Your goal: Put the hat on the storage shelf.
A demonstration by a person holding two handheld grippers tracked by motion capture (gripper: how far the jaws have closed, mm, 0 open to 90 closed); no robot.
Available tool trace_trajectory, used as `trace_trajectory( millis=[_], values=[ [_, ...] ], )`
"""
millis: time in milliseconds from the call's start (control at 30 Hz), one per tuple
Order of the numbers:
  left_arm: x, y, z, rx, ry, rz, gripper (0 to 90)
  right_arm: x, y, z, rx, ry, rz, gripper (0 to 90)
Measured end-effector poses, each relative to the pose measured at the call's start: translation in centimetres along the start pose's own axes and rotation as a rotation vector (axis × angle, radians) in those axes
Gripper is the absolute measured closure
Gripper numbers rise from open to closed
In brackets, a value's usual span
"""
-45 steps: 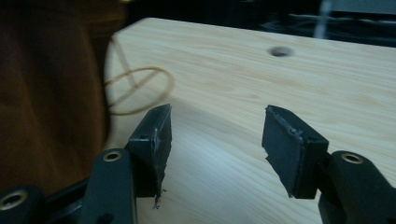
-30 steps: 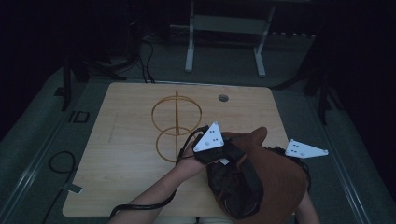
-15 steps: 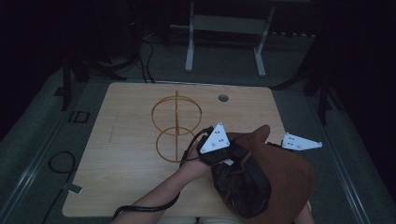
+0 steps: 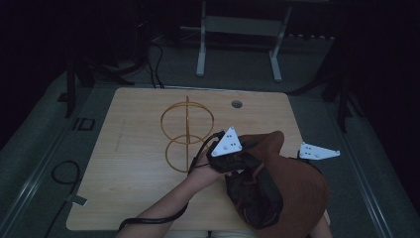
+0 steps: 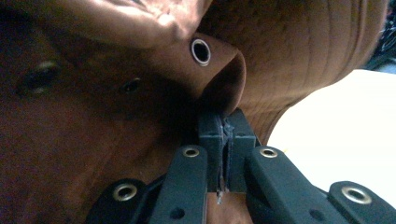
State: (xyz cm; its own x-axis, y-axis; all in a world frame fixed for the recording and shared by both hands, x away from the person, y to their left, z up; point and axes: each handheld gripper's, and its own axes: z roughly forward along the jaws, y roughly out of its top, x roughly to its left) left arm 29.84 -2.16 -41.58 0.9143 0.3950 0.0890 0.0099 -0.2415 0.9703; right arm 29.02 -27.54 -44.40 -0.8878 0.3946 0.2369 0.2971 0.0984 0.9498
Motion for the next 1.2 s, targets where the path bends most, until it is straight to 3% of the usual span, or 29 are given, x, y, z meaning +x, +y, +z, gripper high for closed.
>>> trace_trajectory(
  millis=[167,200,333,500,700,833,1200],
  values=[
    [0.2,0.5,-0.5,0.039,0.027,-0.003,54.5,-0.2,0.5,-1.2,-0.031,-0.029,-0.002,88.0],
    [0.1,0.5,-0.6,0.055,0.046,0.003,54.5,-0.2,0.5,-1.2,-0.031,-0.029,-0.002,88.0],
    [0.3,0.2,-1.2,0.083,0.051,0.004,54.5,-0.3,1.3,-2.7,-0.057,-0.1,-0.017,88.0],
    [0.6,-0.7,-2.1,0.102,0.052,-0.017,54.4,-0.6,1.8,-3.5,-0.075,-0.143,-0.024,88.0],
    [0.4,-2.8,-3.4,0.153,0.044,-0.038,52.7,-1.5,2.4,-3.9,-0.088,-0.191,-0.012,88.0],
    [0.5,-4.6,-4.2,0.197,0.049,-0.073,52.7,-2.3,3.0,-3.5,-0.091,-0.223,-0.003,87.9],
    [0.6,-9.7,-6.8,0.315,0.067,-0.117,50.9,-3.1,4.9,-1.9,-0.106,-0.239,-0.015,87.8]
  ],
)
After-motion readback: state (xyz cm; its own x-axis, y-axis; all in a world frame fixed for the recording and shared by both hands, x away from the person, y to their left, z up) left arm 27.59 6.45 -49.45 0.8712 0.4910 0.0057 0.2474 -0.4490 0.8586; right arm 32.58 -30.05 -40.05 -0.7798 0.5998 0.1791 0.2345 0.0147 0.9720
